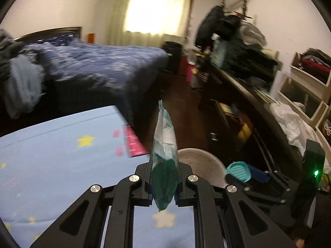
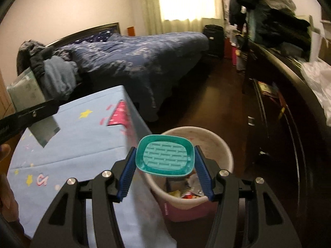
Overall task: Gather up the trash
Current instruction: 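Carry the wet-wipe pack and soap dish to the wastebasket with both tools, then open both tools over the wastebasket to drop the wipes and soap dish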
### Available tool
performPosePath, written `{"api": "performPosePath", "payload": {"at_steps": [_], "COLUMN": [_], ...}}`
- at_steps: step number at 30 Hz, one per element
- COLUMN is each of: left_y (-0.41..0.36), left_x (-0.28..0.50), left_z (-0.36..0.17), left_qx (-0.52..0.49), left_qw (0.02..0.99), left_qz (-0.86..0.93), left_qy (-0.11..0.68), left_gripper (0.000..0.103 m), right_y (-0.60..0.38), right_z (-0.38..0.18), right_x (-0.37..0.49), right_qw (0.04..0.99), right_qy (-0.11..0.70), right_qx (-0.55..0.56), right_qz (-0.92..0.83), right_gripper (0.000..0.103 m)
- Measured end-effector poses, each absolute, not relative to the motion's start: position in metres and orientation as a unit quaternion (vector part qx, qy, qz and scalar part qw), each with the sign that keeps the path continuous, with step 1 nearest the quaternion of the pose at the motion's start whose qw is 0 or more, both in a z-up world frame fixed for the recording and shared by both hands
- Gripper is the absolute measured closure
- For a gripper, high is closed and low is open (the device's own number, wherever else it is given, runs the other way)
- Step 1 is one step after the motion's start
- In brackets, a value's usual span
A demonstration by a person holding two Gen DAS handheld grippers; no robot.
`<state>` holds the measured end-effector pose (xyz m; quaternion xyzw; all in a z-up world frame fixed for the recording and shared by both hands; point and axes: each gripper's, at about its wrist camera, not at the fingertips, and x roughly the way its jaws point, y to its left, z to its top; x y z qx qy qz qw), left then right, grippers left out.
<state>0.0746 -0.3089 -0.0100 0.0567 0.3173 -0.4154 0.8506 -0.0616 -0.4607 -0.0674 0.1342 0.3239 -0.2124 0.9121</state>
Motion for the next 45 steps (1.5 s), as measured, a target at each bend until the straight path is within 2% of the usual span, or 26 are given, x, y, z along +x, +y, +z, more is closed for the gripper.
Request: {"api": "performPosePath", "payload": {"at_steps": [9,16,20,22,27,29,31,32,34,39,41,45], "left_y": [-0.398,-0.430,-0.438,-0.439,-0.444,-0.443,-0.440,-0.436,-0.432,-0.397,-0.378,-0.328], "left_x": [0.065,0.076,0.085,0.090,0.099,0.101,0.102,0.102,0.103,0.098,0.093,0.085], "left_z": [-0.024,-0.046,-0.057,-0.061,-0.068,-0.068,-0.066,-0.065,-0.060,-0.043,-0.034,-0.018], "left_qx": [0.104,0.120,0.122,0.121,0.119,0.116,0.109,0.106,0.103,0.094,0.104,0.113], "left_qw": [0.823,0.812,0.807,0.806,0.807,0.807,0.810,0.813,0.818,0.846,0.865,0.901], "left_qz": [-0.458,-0.460,-0.458,-0.456,-0.451,-0.450,-0.448,-0.446,-0.443,-0.413,-0.388,-0.323], "left_qy": [0.318,0.339,0.352,0.357,0.363,0.363,0.362,0.358,0.353,0.323,0.301,0.266], "left_gripper": [0.090,0.090,0.086,0.081,0.058,0.055,0.041,0.034,0.032,0.010,0.004,0.004], "right_y": [-0.517,-0.539,-0.546,-0.549,-0.555,-0.555,-0.554,-0.554,-0.554,-0.547,-0.538,-0.511], "right_z": [-0.089,-0.111,-0.123,-0.129,-0.139,-0.141,-0.141,-0.141,-0.140,-0.131,-0.123,-0.103], "right_x": [-0.076,-0.054,-0.046,-0.042,-0.034,-0.033,-0.031,-0.031,-0.031,-0.037,-0.041,-0.048], "right_qw": [0.899,0.894,0.890,0.887,0.885,0.885,0.886,0.886,0.887,0.889,0.892,0.905], "right_qy": [0.315,0.330,0.339,0.344,0.350,0.352,0.350,0.349,0.348,0.342,0.336,0.316], "right_qx": [0.168,0.169,0.171,0.171,0.173,0.174,0.170,0.169,0.169,0.174,0.176,0.176], "right_qz": [-0.253,-0.252,-0.253,-0.256,-0.253,-0.252,-0.253,-0.255,-0.253,-0.251,-0.245,-0.223], "right_gripper": [0.048,0.048,0.048,0.047,0.046,0.038,0.031,0.030,0.029,0.026,0.022,0.019]}}
